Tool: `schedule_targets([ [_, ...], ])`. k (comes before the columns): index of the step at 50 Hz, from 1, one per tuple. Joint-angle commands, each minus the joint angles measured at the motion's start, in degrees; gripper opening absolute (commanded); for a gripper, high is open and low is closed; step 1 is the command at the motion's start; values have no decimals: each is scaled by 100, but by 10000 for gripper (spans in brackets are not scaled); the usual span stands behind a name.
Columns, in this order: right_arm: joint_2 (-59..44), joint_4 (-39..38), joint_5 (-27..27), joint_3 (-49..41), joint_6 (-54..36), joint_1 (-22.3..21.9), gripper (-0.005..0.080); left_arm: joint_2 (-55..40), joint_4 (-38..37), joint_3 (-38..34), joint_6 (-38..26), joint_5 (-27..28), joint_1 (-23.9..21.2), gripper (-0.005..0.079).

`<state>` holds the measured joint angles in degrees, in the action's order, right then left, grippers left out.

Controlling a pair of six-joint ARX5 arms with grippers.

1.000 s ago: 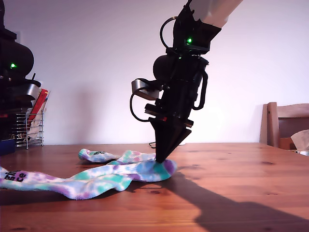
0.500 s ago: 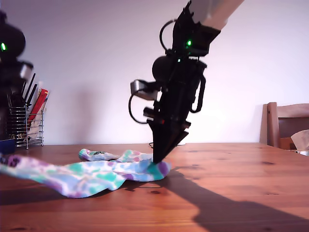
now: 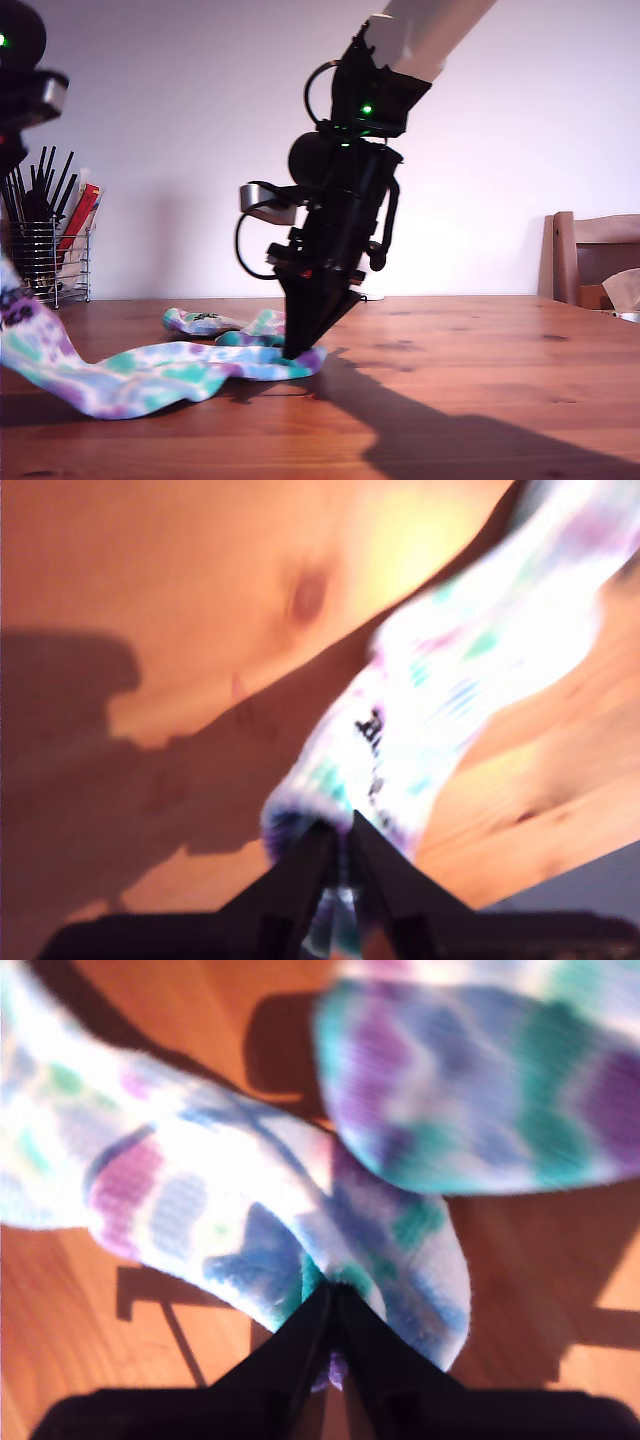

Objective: Fold the socks in front of you. After folding them, place them to the right side.

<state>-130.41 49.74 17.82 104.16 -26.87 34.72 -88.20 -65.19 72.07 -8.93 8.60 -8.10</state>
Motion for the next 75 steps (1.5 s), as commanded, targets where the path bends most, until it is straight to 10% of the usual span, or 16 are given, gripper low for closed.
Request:
schedule_targets([
  [1,-144,-11,92,-26,-13,136,-13,92,9,190,-11,85,-4,-20],
  [51,-127,-232,428,9,203,839,-13,-225,588,411,4,964,-595,-20],
  [75,-59,-33,-483,201,46,673,-13,-223,522,411,0,868,-595,-20],
])
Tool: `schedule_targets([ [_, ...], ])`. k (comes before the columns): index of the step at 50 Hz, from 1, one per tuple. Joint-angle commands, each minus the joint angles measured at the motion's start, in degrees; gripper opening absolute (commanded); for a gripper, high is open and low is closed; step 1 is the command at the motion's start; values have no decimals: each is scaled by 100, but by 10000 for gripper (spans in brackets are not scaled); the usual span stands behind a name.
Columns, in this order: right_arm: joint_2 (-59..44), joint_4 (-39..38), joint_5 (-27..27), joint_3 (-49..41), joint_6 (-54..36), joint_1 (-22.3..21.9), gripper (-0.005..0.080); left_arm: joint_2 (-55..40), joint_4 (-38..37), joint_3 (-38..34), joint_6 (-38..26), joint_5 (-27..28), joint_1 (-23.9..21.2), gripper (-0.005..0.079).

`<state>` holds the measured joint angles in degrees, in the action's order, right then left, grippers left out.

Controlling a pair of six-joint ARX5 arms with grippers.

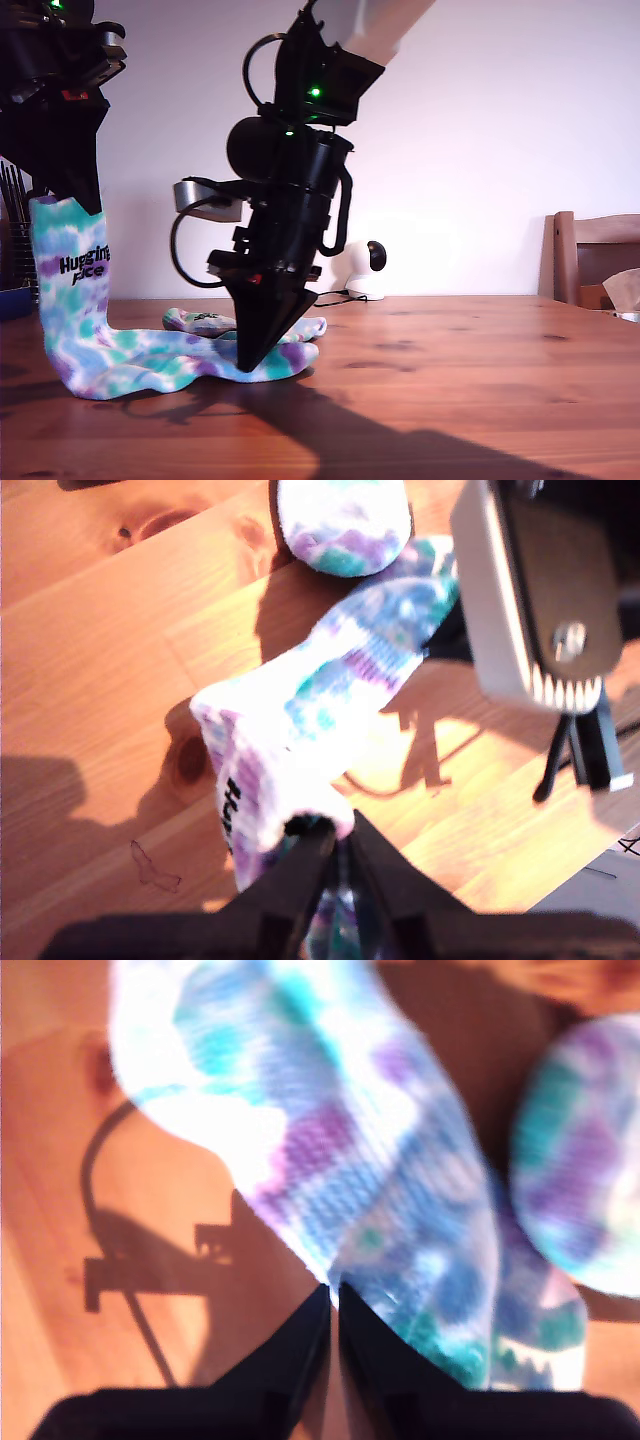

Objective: Fold the socks in front of you. After folding them, place them to the right side.

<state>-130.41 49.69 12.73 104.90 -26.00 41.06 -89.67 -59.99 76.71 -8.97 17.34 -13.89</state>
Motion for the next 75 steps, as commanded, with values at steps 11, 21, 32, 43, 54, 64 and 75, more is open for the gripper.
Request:
schedule_targets([
  [11,-57,-13,-101,476,-81,15,-13,-76,-2,-52,-2,-4,-15,-20],
  [21,-59,61,-636,470,-256,-57,-13,-76,-9,-52,-7,-4,-15,-20],
  [32,-111,39,-804,466,-433,-186,-13,-76,-46,-52,-55,0,-15,-20],
  [43,-385,59,-772,455,-450,-293,-13,-76,-52,-52,-140,20,-15,-20],
  [54,-669,98,-636,455,-448,-216,-13,-76,-48,-50,-157,20,-13,-20],
  [64,-807,227,-514,396,-444,-138,-13,-76,-116,-50,-195,20,-11,-20],
  [75,-820,332,-490,240,-433,107,-13,-74,-179,-50,-197,39,-15,-20],
])
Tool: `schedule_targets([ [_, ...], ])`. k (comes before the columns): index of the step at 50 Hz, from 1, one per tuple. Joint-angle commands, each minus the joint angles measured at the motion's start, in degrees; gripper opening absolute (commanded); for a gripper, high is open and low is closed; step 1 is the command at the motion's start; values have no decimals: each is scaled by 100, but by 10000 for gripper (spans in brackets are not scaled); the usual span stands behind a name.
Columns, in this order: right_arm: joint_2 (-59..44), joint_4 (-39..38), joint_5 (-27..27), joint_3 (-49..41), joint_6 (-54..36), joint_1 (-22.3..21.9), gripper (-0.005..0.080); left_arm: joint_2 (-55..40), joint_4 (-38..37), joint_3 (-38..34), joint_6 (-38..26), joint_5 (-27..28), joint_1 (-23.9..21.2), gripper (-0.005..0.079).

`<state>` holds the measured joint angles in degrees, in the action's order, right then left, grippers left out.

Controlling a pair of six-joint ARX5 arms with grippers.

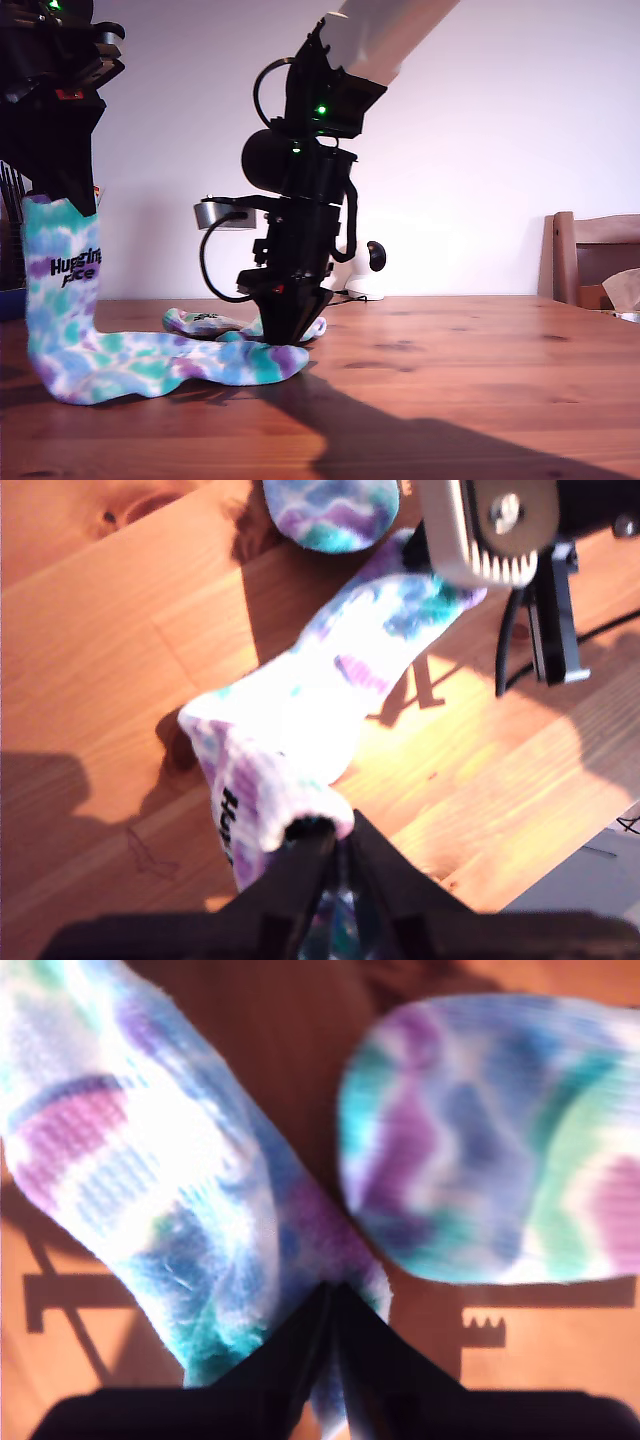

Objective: Fold the socks in front of you. After folding them, place them to the right side.

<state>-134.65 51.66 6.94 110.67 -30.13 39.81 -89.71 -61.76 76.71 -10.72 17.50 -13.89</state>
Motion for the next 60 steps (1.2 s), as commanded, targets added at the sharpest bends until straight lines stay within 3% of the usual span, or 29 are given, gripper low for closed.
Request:
schedule_targets([
  [1,-396,133,120,-337,-9,258,-13,-70,0,-50,-22,39,-15,-20],
  [35,-396,179,793,-337,337,844,-13,-61,-216,-50,-136,800,-35,-20],
  [60,59,55,1069,-330,463,573,-13,-61,-352,-50,-151,800,-118,-20],
])
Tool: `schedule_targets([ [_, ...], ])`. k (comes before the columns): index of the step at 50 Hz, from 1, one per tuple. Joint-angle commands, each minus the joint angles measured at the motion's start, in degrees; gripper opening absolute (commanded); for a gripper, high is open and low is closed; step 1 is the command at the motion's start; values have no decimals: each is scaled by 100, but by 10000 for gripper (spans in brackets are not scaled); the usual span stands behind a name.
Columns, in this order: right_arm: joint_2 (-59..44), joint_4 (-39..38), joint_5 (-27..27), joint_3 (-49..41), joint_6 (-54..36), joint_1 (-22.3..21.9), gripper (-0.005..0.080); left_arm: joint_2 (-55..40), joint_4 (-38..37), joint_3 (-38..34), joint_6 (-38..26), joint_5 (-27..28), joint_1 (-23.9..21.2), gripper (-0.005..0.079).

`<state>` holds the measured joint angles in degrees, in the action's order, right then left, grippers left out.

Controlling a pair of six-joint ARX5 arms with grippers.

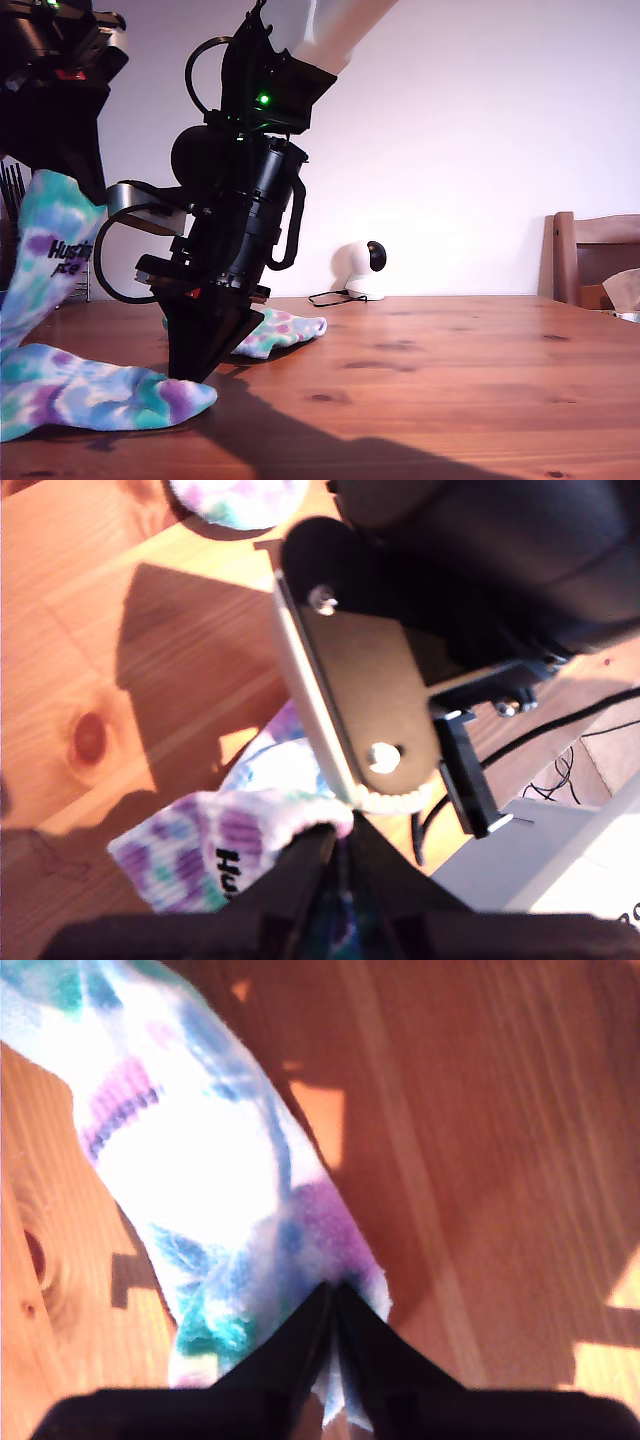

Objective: Fold the socks in front of you. After folding them, place them to the right side.

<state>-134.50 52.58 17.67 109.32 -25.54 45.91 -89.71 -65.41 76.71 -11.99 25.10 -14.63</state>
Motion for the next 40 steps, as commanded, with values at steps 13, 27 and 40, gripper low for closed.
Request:
schedule_targets([
  [13,328,-37,-2,-184,26,-227,-13,-59,-42,-50,-17,37,-155,-20],
  [27,470,39,-9,-181,26,-278,-13,-61,-17,-50,2,37,-164,-20],
  [40,470,525,-179,-181,-50,-345,-13,-61,155,-50,155,37,-306,-20],
])
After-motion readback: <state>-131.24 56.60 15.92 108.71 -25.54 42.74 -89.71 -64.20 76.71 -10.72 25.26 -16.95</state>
